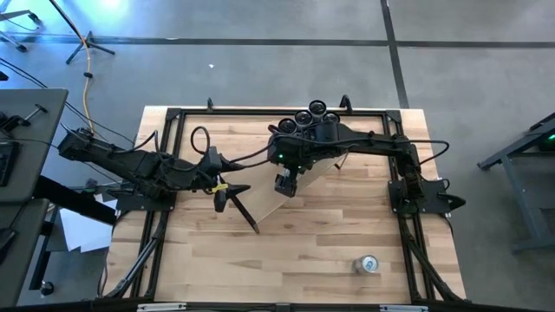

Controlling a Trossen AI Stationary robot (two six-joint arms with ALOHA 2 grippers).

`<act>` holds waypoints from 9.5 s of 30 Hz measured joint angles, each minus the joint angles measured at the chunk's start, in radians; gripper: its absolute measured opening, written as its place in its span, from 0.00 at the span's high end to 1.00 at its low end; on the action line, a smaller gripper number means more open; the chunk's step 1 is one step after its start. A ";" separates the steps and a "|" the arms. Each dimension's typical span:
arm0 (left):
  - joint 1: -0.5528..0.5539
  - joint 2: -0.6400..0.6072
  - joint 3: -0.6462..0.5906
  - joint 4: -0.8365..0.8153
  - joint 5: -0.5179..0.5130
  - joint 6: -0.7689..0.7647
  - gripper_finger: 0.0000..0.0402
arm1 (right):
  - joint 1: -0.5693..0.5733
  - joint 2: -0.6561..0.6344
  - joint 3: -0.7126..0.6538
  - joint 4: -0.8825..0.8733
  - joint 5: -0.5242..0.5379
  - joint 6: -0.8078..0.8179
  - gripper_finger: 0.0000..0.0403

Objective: Place canned beverage on shelf
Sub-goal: Adjust the white-pink soda cans on the shelf, then adjust the blue soda can on the shelf

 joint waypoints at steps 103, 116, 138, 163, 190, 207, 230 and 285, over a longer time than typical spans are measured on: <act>0.620 0.472 0.001 0.599 0.377 0.095 1.00 | 0.134 -0.317 0.026 -0.194 0.394 0.230 0.07; 0.691 0.322 0.001 0.540 0.339 0.172 1.00 | 0.134 -0.317 0.026 -0.194 0.395 0.230 0.07; 0.440 -0.012 0.000 0.319 0.380 0.243 1.00 | 0.144 -0.411 -0.082 -0.191 0.290 0.111 0.08; 0.145 -0.189 -0.238 0.593 0.204 0.174 1.00 | 0.250 -1.049 -1.080 0.590 0.312 0.426 0.08; 0.128 -0.201 -0.238 0.495 0.195 0.117 1.00 | 0.363 -0.794 -1.081 0.733 0.228 0.275 0.94; 0.129 -0.201 -0.238 0.462 0.196 0.081 1.00 | 0.384 -0.782 -1.500 1.290 0.372 0.497 0.99; 0.130 -0.201 -0.238 0.439 0.142 0.116 1.00 | 0.381 -0.567 -1.376 1.292 0.707 0.494 1.00; 0.131 -0.201 -0.238 0.431 0.061 0.139 1.00 | 0.235 -0.551 -1.365 1.525 0.602 0.308 1.00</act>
